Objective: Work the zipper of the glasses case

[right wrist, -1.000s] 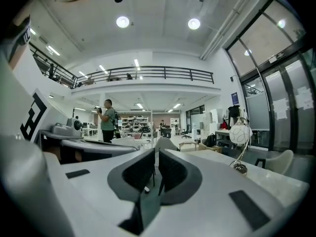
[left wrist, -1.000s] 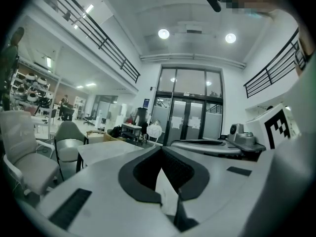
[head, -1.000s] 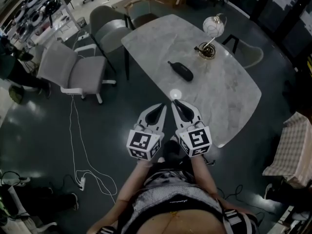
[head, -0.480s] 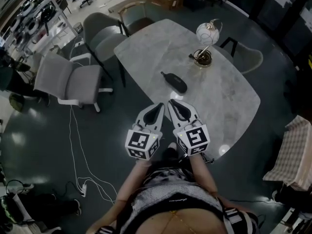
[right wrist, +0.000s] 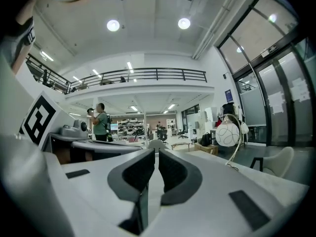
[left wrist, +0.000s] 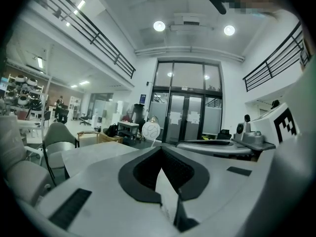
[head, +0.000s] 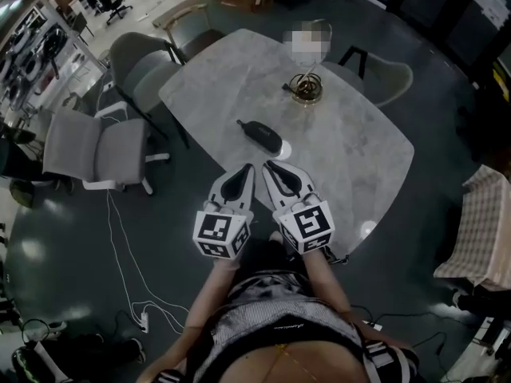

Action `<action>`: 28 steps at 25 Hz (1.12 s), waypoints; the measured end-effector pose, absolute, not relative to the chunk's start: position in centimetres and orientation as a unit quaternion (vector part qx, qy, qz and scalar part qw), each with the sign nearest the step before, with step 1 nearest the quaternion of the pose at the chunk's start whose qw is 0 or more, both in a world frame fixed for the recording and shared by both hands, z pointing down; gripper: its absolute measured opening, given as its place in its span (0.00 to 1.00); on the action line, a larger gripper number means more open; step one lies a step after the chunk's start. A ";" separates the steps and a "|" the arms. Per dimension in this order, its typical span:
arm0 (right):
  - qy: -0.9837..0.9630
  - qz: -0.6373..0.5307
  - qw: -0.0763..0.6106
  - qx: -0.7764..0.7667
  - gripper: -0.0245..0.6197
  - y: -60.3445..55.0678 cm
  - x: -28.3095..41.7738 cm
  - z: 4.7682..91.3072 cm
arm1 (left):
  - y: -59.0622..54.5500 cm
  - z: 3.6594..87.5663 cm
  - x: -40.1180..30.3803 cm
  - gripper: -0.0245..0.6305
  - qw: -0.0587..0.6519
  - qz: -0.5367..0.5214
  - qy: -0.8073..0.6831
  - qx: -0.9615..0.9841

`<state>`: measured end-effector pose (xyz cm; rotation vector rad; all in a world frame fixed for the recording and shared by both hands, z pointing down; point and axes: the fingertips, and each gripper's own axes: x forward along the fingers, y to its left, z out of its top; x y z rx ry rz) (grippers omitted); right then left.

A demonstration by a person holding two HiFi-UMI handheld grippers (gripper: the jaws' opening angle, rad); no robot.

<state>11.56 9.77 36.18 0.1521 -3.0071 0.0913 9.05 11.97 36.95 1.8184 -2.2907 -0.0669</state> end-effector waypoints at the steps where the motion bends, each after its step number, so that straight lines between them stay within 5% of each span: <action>1: -0.996 0.031 0.065 0.056 0.15 9.4 11.7 36.2 | 11.5 37.0 9.2 0.04 0.109 -0.023 -0.775 0.622; 13: -0.986 0.038 0.074 0.146 0.15 4.4 10.5 37.4 | 6.4 38.0 7.1 0.04 0.117 -0.033 -0.720 0.683; 28: -0.960 0.030 0.095 0.263 0.15 0.7 0.1 38.3 | 1.5 38.9 -3.2 0.04 0.129 -0.029 -0.617 0.776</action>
